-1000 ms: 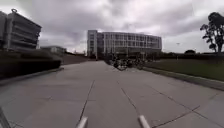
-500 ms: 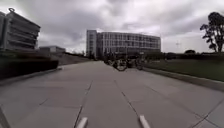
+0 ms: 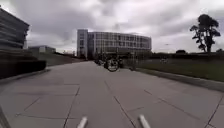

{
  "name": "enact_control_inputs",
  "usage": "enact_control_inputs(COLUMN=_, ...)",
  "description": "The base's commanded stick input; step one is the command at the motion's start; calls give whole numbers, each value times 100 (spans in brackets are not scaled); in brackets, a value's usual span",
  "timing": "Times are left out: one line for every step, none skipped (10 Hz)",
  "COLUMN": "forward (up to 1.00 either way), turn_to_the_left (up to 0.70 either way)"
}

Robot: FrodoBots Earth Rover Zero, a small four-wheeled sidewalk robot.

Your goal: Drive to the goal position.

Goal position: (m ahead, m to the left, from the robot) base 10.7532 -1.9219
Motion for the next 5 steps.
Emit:
enact_control_inputs(forward=50, turn_to_the_left=0)
enact_control_inputs(forward=50, turn_to_the_left=0)
enact_control_inputs(forward=50, turn_to_the_left=0)
enact_control_inputs(forward=50, turn_to_the_left=0)
enact_control_inputs(forward=50, turn_to_the_left=0)
